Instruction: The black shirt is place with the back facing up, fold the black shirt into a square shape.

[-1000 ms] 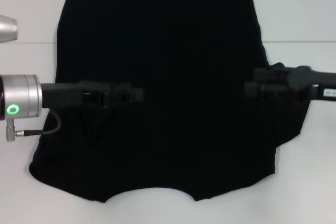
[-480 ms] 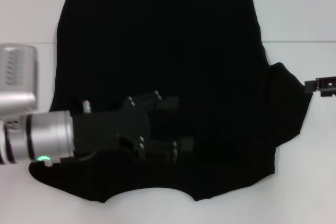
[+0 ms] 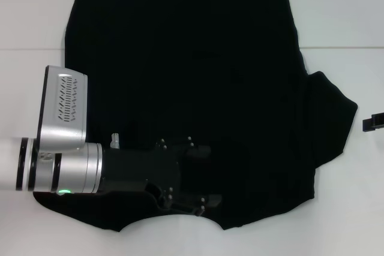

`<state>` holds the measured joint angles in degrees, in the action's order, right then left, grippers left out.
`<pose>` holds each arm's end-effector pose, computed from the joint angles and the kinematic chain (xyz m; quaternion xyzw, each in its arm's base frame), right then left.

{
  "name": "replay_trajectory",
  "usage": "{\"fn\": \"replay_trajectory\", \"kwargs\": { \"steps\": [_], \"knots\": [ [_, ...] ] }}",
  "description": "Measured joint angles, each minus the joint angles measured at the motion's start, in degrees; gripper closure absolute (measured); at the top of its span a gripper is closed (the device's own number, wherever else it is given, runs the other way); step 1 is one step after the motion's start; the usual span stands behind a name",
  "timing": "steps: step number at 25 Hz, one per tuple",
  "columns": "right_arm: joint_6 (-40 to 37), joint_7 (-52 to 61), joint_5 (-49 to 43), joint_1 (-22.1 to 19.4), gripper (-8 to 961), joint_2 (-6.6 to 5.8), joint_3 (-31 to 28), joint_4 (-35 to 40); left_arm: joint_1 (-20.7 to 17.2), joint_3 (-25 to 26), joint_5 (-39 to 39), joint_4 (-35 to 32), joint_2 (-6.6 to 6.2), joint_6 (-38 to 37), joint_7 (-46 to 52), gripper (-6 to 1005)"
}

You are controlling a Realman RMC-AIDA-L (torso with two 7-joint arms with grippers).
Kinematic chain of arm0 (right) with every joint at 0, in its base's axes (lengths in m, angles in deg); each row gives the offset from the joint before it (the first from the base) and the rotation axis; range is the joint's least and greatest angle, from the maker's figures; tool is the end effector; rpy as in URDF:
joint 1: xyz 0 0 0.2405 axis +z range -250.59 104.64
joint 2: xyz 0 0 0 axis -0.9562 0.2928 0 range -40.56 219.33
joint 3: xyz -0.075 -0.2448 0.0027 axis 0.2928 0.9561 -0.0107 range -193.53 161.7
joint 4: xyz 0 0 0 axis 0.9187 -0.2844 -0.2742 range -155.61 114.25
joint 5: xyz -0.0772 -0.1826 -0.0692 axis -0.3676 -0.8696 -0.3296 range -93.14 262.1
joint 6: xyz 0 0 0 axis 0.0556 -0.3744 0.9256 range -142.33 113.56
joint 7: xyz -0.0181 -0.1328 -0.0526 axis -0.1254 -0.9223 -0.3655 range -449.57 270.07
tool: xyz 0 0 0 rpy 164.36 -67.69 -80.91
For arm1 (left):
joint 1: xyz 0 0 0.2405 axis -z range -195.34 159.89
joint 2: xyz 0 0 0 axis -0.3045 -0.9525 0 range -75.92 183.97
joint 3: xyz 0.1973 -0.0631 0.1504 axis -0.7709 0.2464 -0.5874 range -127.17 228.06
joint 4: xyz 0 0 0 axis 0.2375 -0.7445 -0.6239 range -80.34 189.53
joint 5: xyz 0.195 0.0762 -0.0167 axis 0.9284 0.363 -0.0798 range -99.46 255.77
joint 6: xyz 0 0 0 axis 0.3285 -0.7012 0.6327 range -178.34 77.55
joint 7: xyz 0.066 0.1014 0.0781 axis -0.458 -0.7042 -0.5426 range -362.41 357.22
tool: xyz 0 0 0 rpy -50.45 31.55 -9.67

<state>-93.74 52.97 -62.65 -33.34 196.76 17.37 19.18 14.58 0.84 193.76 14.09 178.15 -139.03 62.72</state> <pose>0.3174 0.3894 0.0951 -0.7361 0.6352 0.0465 0.2291 -0.2200 0.3209 -0.0498 -0.9749 -0.0388 -0.2067 0.0727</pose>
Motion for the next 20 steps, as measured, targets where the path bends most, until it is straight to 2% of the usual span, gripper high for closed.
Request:
{"fn": "replay_trajectory", "kwargs": {
  "steps": [7,15,20],
  "knots": [
    [5.0,0.0,-0.2,1.8,223,0.31,1.4,-5.3,0.0,-0.1,0.1,0.0,-0.04,-0.3,0.0,65],
    [9.0,0.0,-0.3,3.3,223,2.32,4.2,-7.3,0.0,-0.1,0.2,0.0,-0.03,0.0,-0.1,65],
    [10.5,0.1,-0.3,3.4,222,2.86,4.6,-8.1,0.0,0.2,0.2,0.0,-0.02,0.0,-0.1,65]
  ]
}}
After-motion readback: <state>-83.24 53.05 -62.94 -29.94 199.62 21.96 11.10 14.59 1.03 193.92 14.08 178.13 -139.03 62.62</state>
